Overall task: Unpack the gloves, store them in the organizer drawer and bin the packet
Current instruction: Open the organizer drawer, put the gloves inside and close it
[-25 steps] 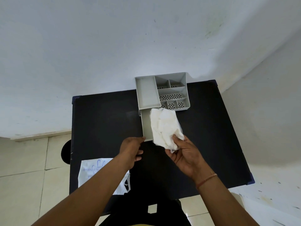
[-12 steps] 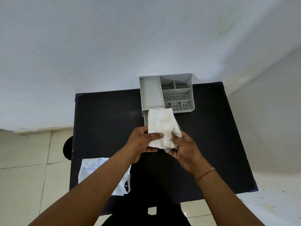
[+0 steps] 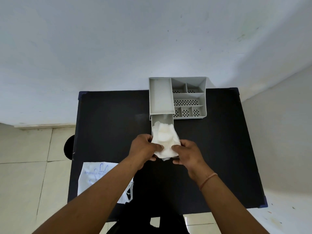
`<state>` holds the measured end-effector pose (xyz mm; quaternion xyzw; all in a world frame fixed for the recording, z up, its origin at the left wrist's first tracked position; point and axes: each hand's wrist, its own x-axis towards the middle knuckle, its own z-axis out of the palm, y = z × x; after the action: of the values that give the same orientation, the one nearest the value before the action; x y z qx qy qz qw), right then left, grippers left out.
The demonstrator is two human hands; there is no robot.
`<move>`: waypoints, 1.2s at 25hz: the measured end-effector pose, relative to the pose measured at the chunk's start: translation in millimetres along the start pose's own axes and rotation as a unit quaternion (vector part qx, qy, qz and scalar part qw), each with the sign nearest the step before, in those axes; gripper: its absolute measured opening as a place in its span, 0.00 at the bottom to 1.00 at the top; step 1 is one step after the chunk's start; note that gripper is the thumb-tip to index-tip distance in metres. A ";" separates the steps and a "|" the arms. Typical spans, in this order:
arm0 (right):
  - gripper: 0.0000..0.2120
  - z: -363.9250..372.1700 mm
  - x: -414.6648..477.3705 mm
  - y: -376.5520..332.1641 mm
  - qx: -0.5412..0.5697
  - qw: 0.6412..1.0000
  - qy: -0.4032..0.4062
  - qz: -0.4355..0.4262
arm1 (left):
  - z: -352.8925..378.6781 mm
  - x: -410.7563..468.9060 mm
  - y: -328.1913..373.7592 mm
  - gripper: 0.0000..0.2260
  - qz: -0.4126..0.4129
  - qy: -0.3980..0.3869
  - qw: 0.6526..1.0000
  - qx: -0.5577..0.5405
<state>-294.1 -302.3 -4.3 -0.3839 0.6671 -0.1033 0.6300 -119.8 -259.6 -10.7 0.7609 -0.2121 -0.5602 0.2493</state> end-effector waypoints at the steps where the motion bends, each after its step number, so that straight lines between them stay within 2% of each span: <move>1: 0.05 1.6 5.9 -0.9 -0.020 1.000 0.008 -0.014 | 0.1 3.5 2.2 0.09 0.014 0.017 0.999 0.045; 5: 0.05 12.3 32.9 -7.6 -0.105 0.989 0.061 -0.088 | 3.1 21.0 12.9 0.12 0.104 0.100 0.968 0.205; 9: 0.07 20.9 46.8 -17.0 -0.181 0.966 0.101 -0.153 | 5.2 32.9 21.0 0.11 0.158 0.153 0.951 0.219; 10: 0.08 21.8 46.9 -17.8 -0.221 0.954 0.100 -0.174 | 5.9 35.0 20.3 0.11 0.163 0.162 0.949 0.217; 12: 0.09 23.1 45.4 -14.9 -0.338 0.907 0.119 -0.222 | 8.0 36.6 16.9 0.11 0.168 0.173 0.944 0.224; 15: 0.11 26.1 43.4 -9.6 -0.451 0.844 0.169 -0.235 | 13.7 41.0 7.9 0.10 0.200 0.170 0.929 0.262; 18: 0.15 27.9 42.5 -5.7 -0.509 0.811 0.177 -0.228 | 19.4 39.1 1.9 0.14 0.237 0.134 0.902 0.337; 20: 0.20 26.3 37.8 -4.7 -0.519 0.796 0.198 -0.241 | 18.2 34.7 -3.3 0.17 0.250 0.143 0.874 0.392; 23: 0.15 23.8 29.6 -1.2 -0.506 0.750 0.246 -0.348 | 11.5 26.9 -13.9 0.16 0.329 0.190 0.823 0.422; 24: 0.16 22.7 29.3 0.9 -0.519 0.729 0.224 -0.387 | 10.3 25.4 -19.4 0.15 0.368 0.190 0.796 0.442; 25: 0.20 22.1 30.5 2.4 -0.546 0.716 0.172 -0.399 | 9.2 24.8 -25.7 0.16 0.397 0.180 0.767 0.471; 26: 0.27 21.3 32.7 3.5 -0.582 0.706 0.105 -0.389 | 9.0 24.5 -31.4 0.18 0.411 0.159 0.745 0.501; 28: 0.37 19.5 37.8 -0.6 -0.657 0.677 0.000 -0.331 | 8.8 24.9 -40.1 0.22 0.404 0.104 0.722 0.551; 30: 0.37 19.6 42.1 -8.4 -0.674 0.673 -0.027 -0.305 | 8.3 24.2 -46.3 0.24 0.396 0.081 0.698 0.591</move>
<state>-269.2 -328.3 -34.8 -0.8888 0.3842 0.1984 0.1518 -118.9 -239.0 -59.4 0.6399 -0.7603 -0.1056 -0.0366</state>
